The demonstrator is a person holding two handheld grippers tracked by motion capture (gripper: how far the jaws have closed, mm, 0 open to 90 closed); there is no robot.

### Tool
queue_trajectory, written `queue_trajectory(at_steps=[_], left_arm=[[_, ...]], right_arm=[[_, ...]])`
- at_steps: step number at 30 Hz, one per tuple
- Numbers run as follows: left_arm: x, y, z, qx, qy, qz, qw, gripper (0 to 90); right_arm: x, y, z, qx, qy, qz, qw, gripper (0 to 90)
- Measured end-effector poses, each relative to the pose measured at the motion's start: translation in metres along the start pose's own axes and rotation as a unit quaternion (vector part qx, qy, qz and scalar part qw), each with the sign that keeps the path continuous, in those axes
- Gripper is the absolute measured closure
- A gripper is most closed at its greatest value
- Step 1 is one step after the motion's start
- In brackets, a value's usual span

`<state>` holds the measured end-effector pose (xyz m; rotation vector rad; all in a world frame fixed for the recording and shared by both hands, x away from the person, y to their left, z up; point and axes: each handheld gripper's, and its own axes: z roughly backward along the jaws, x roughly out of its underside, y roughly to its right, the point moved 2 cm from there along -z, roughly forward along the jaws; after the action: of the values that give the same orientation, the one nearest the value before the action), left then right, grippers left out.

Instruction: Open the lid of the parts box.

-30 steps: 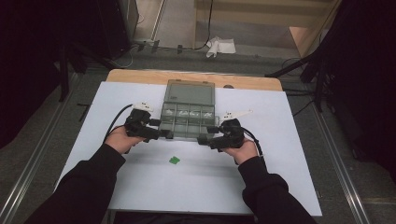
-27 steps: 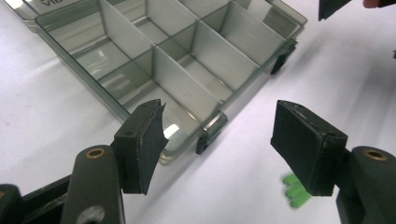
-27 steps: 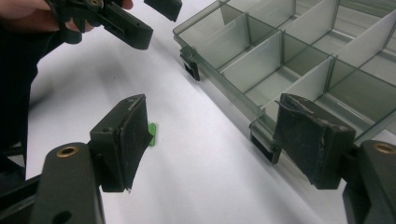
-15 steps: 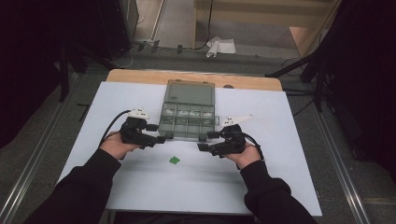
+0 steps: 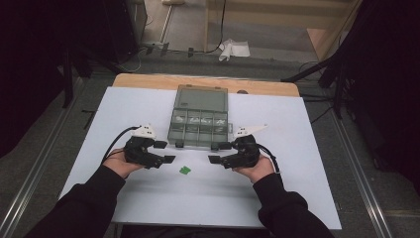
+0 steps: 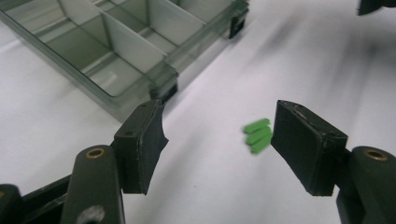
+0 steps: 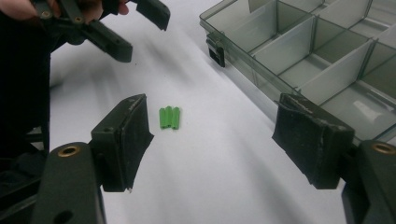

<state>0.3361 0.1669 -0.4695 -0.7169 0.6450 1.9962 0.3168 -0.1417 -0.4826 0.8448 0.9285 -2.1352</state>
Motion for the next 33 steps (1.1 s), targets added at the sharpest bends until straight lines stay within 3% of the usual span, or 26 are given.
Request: queue_trajectory(at_steps=[1,5,6,7,10,17,33], left_arm=[[0.001,0.002,-0.001,0.004,0.007,0.0,1.0,33.1],[0.004,0.005,0.002,0.005,-0.005,-0.006,1.0,33.0],[0.006,0.005,0.001,0.008,0.005,-0.004,1.0,33.1],[0.006,0.006,0.004,0.005,-0.008,-0.007,0.9999,33.0],[0.009,0.007,0.003,0.009,0.003,-0.005,0.9999,33.1],[0.017,0.012,0.008,0.014,-0.012,-0.011,0.9998,33.0],[0.032,0.018,0.017,0.019,-0.009,-0.011,0.9997,33.1]], right_arm=[[0.0,0.0,0.0,-0.001,-0.001,0.0,1.0,28.6],[0.001,0.001,-0.002,-0.001,-0.005,-0.006,1.0,29.2],[0.001,0.001,-0.002,-0.001,-0.006,-0.004,1.0,29.2],[0.001,0.001,-0.003,-0.002,-0.007,-0.003,1.0,29.3],[0.001,-0.001,-0.004,-0.001,-0.009,-0.005,1.0,29.4],[0.0,-0.002,-0.009,0.0,-0.015,0.0,0.9999,29.7],[-0.003,-0.007,-0.02,-0.002,-0.029,0.005,0.9996,31.4]])
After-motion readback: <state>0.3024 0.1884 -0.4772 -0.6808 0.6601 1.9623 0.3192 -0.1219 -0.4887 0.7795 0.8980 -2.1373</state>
